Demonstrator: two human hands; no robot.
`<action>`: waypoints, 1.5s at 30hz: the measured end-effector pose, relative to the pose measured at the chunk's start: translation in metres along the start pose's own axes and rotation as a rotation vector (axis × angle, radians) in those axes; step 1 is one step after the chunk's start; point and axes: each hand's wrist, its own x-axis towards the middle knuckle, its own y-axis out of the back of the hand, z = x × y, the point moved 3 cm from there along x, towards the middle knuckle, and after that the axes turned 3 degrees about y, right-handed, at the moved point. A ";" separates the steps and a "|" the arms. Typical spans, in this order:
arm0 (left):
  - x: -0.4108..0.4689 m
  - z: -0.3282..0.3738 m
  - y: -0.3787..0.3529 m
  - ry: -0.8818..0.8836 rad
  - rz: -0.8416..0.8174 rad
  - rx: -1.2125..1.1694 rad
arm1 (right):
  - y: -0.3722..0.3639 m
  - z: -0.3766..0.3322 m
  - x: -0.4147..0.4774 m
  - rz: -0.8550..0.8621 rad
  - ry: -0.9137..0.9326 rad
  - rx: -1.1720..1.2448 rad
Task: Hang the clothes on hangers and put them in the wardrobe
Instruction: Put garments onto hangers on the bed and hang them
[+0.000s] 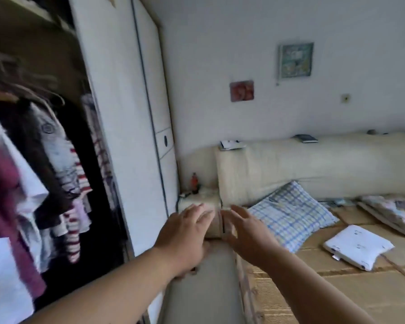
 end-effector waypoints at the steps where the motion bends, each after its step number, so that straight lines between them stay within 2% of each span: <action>1: -0.010 -0.022 0.012 0.048 0.021 0.032 | -0.004 -0.026 0.015 0.003 0.050 0.006; 7: -0.068 -0.132 0.093 0.359 0.173 0.204 | -0.015 -0.175 0.082 0.094 0.342 0.099; 11: -0.096 -0.181 0.156 0.529 0.285 0.322 | -0.011 -0.257 0.112 0.134 0.530 0.202; 15: -0.118 -0.213 0.211 0.671 0.322 0.502 | -0.004 -0.325 0.141 0.180 0.698 0.310; 19: -0.139 -0.225 0.261 0.734 0.325 0.769 | 0.003 -0.382 0.171 0.205 0.873 0.434; 22: -0.148 -0.240 0.291 0.804 0.387 0.915 | 0.007 -0.419 0.194 0.183 0.980 0.537; 27: -0.144 -0.253 0.338 0.853 0.590 1.099 | 0.013 -0.479 0.221 0.136 1.148 0.616; 32: -0.130 -0.265 0.364 0.988 0.880 0.935 | 0.017 -0.543 0.231 -0.083 1.273 0.717; 35: -0.129 -0.266 0.363 0.989 0.958 0.962 | 0.017 -0.577 0.232 -0.164 1.292 0.783; 38: -0.130 -0.266 0.361 0.970 0.956 1.001 | 0.022 -0.604 0.233 -0.146 1.284 0.810; 42: -0.129 -0.267 0.361 0.984 0.948 1.056 | 0.031 -0.629 0.235 -0.018 1.309 0.863; 45: -0.129 -0.268 0.361 0.981 0.954 1.046 | 0.031 -0.648 0.230 0.038 1.311 0.679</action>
